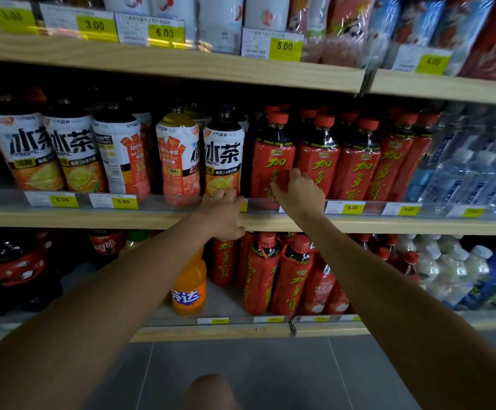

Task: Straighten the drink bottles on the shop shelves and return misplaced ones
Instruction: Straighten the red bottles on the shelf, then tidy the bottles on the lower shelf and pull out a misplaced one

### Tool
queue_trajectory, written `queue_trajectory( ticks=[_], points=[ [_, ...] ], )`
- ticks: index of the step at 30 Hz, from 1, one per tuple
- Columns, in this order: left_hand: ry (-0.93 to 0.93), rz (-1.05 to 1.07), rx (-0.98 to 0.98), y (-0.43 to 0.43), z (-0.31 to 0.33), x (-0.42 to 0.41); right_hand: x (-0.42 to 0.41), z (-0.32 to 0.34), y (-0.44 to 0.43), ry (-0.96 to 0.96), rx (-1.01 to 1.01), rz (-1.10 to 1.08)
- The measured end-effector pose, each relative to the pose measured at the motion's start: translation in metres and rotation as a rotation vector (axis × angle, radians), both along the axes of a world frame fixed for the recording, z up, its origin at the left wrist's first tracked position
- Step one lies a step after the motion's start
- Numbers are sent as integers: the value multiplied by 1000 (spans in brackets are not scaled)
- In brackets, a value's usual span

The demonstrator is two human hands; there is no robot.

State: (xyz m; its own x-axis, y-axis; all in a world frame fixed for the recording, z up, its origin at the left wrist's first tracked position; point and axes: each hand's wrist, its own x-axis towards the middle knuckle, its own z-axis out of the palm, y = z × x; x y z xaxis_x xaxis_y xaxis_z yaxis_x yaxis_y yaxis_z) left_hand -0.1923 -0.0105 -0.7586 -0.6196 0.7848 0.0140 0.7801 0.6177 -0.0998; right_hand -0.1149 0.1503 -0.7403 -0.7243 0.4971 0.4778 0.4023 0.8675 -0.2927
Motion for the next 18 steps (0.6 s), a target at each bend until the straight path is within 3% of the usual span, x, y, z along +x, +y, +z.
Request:
queue_trajectory(
  ticks=[6, 10, 18],
  points=[
    [174, 128, 48, 20, -6, 18, 36, -16, 16, -111, 194, 95],
    [204, 232, 195, 33, -40, 38, 62, -38, 29, -187, 273, 131],
    [333, -4, 231, 77, -68, 71, 109, -68, 73, -221, 282, 115]
  ],
)
